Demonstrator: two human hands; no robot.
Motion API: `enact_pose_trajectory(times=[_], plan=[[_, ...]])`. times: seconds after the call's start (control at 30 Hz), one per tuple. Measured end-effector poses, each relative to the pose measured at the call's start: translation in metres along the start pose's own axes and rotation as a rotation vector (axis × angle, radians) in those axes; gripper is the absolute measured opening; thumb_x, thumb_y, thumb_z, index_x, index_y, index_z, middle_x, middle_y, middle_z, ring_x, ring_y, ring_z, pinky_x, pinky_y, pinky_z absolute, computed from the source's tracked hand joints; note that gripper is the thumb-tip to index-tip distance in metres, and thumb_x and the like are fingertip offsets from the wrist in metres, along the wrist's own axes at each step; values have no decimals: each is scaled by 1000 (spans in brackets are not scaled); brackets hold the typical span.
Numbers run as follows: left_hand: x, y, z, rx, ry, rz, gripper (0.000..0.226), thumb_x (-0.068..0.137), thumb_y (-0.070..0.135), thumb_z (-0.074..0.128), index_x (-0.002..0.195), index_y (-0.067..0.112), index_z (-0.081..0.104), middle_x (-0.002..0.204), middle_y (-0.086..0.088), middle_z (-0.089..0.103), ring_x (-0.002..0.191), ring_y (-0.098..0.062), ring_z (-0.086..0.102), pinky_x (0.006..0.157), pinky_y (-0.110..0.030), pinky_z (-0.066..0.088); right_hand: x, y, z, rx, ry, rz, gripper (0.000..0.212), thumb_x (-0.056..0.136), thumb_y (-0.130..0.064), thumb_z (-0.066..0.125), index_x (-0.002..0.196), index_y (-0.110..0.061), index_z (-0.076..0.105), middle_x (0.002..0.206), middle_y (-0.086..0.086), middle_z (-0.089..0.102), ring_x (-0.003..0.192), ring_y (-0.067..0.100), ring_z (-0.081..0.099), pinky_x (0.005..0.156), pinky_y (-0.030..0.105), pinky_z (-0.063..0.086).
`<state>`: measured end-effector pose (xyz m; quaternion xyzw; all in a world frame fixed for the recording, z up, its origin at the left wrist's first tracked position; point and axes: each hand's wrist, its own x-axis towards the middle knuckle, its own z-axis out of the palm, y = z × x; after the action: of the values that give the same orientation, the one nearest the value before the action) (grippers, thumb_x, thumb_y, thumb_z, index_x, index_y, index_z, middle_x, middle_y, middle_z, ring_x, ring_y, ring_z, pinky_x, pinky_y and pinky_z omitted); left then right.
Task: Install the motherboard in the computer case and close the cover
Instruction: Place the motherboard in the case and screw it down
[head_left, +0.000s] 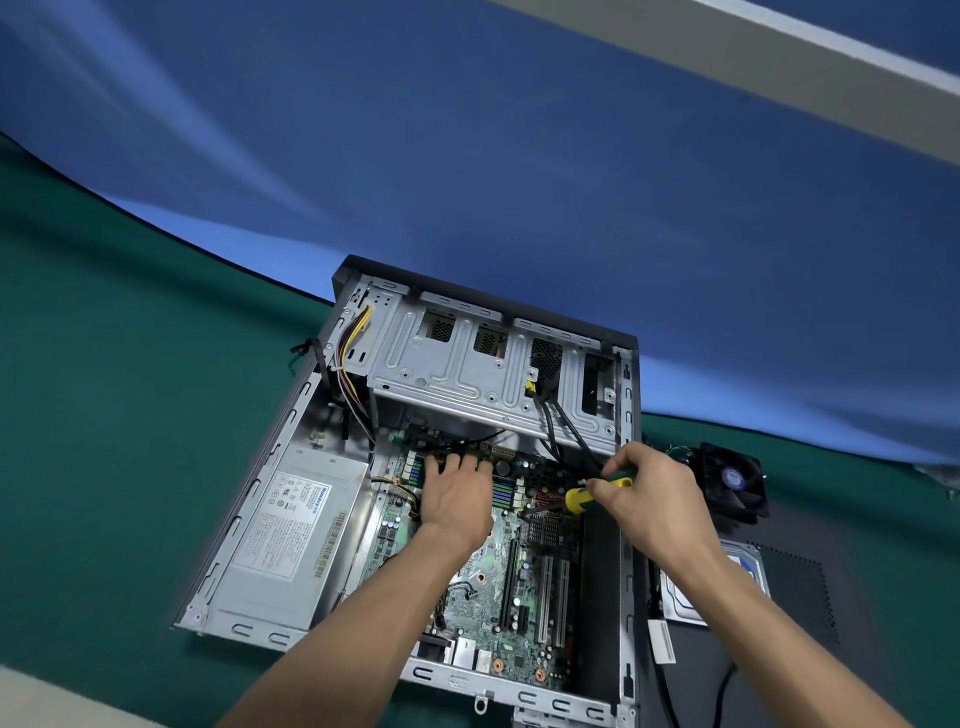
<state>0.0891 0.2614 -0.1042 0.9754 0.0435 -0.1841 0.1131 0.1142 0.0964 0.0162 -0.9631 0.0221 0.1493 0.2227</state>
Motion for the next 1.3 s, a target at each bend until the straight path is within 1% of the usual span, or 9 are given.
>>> enact_pose_trajectory(times=[0.37,0.6,0.7,0.77,0.87,0.97,1.07,1.2,1.3], plan=[[-1,-2,-1,-25,-23,15,66,81,10,60,142,14,36,141,-6,43,132,-26,33,116,-49,13,-4,-5,1,-25,-3,1,17,83,-27,70,80,-19,55,63,-3,57,48,12,48,45,25,33],[-2,-3,1,-21,-44,32,70,80,21,65,142,17,34,142,-5,41,132,-26,32,115,-49,10,1,-26,-4,-2,-209,-59,21,85,-24,63,96,-24,46,74,-4,56,51,6,54,48,26,37],[-1,-3,3,-36,-35,31,71,79,21,66,142,17,34,143,-5,40,133,-26,31,116,-49,8,0,-32,0,-192,-149,-134,14,96,-32,52,96,-18,50,86,3,62,66,20,60,61,33,48],[-1,-3,4,-47,-32,29,72,78,19,66,143,17,33,143,-5,40,134,-26,31,116,-49,6,0,-36,-1,-394,-74,-130,29,100,-41,42,91,-14,49,93,10,65,70,26,53,63,33,42],[-1,-3,7,-60,-19,23,73,79,19,66,143,18,32,143,-4,39,134,-26,29,116,-49,5,5,-41,-7,-339,-224,-97,26,96,-39,49,106,-16,44,101,6,57,76,23,55,65,30,42],[-1,-2,9,-63,1,18,72,78,16,64,143,18,31,142,-5,39,134,-26,29,116,-49,5,5,-42,-5,-307,-281,-98,18,98,-29,49,108,-14,44,96,7,59,63,21,61,52,28,47],[-1,-2,9,-70,7,18,72,79,18,64,143,18,31,142,-5,39,134,-27,29,116,-49,5,5,-43,-5,-354,-208,-98,28,99,-38,44,107,-12,46,97,8,61,71,23,53,63,30,42],[-1,-2,10,-61,13,16,72,80,18,64,143,18,30,143,-5,38,135,-27,29,116,-49,5,2,-44,-4,-215,-313,-49,18,98,-29,49,106,-18,37,91,6,62,55,16,58,52,27,47],[1,-1,11,-63,14,16,72,80,22,65,143,18,30,143,-5,38,134,-27,28,115,-49,5,0,-43,-3,-256,-180,-65,29,101,-39,38,112,-12,39,108,16,63,79,27,56,70,35,46]])
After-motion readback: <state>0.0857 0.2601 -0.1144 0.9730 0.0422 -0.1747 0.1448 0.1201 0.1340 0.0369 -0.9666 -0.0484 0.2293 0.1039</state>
